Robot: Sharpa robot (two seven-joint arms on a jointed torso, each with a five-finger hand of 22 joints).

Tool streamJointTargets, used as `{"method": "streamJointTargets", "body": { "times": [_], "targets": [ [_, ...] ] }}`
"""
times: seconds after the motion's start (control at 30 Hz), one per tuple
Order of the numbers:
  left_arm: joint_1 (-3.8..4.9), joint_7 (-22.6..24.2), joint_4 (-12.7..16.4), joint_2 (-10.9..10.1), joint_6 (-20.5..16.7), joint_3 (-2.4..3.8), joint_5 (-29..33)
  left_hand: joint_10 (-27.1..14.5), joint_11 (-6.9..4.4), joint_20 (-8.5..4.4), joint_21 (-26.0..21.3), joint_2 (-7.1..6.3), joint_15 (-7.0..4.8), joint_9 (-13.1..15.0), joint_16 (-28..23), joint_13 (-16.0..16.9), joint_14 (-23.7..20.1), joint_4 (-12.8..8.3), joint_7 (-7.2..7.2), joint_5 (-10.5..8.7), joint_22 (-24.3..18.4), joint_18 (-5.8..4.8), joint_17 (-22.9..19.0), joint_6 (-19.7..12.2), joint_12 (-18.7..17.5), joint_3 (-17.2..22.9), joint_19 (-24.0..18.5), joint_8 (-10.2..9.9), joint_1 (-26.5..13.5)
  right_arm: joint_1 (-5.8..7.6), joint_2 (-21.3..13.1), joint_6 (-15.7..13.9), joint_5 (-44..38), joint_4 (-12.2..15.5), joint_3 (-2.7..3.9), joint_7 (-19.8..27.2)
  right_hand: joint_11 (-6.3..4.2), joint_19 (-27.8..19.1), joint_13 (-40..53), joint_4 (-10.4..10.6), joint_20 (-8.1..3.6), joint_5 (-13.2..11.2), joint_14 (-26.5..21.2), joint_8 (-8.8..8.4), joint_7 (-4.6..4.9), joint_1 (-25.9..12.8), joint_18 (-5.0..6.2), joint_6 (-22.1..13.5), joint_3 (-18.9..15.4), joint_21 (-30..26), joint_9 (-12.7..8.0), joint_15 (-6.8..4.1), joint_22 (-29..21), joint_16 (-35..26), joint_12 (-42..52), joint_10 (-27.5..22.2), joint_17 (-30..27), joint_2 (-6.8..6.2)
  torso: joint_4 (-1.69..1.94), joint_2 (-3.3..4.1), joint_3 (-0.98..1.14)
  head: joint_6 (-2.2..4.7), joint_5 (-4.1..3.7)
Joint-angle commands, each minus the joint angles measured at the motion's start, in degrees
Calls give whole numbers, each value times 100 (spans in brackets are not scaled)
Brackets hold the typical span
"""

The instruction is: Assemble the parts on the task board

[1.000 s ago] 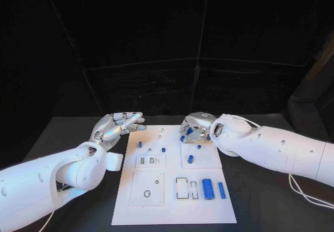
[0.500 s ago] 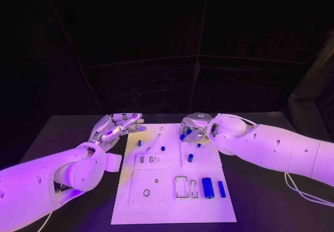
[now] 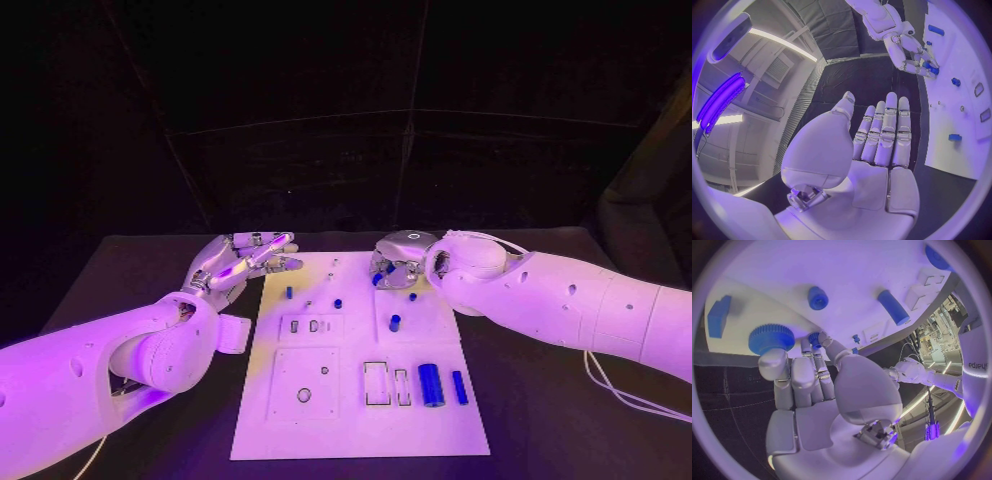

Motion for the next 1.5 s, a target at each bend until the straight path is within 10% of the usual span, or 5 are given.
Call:
{"method": "streamJointTargets", "body": {
  "times": [0.03, 0.47, 1.03, 1.5],
  "targets": [
    [7, -8, 10, -8, 102, 5, -36, -39, 8, 8, -27, 25, 49, -6, -22, -6, -7, -32, 36, -31, -7, 83, 5, -10, -23, -5, 42, -28, -51, -3, -17, -234, 5, 42, -9, 44, -29, 40, 14, 19, -17, -47, 80, 60, -25, -4, -124, 114, 122, 77, 30, -23, 91, 54, 52, 120, 21, 54, 2, 4, 4, 2, 7],
    [8, -17, 12, -29, 148, 4, -36, -48, 12, 10, -33, 29, 52, -6, -32, -6, -10, -43, 39, -33, -11, 83, 9, -17, -33, -5, 43, -36, -47, 23, 171, -1266, 185, -96, 139, -124, -1, 47, 1, -2, -11, -174, 77, -13, 30, 33, -151, 92, 565, 229, 2, 2, 262, 166, -13, 113, 103, -135, 29, 17, 2, 64, -3],
    [16, -32, 66, -39, 166, 4, -36, -56, 16, 17, -55, 38, 61, -4, -61, -4, -30, -62, 42, -34, -20, 80, 12, -21, -46, -8, 32, -47, -45, 52, 987, -1060, 114, -893, 158, -198, 45, 22, -6, 16, 29, -182, 61, -19, 66, 14, -155, 7, 821, 292, -5, 40, 320, 211, -18, -22, 106, -303, 86, 88, -21, 71, -48],
    [28, -41, 56, -41, 177, 5, -36, -56, 17, 17, -56, 38, 61, -4, -63, -4, -31, -63, 42, -34, -20, 80, 12, -21, -47, -8, 31, -48, -45, 52, 1218, -788, 96, -1044, 156, -122, 58, 3, -4, 51, 45, -216, 48, -20, 76, -21, -154, -36, 886, 303, -6, 53, 324, 210, -12, -57, 72, -361, 130, 122, -39, 69, -90]
  ]
}}
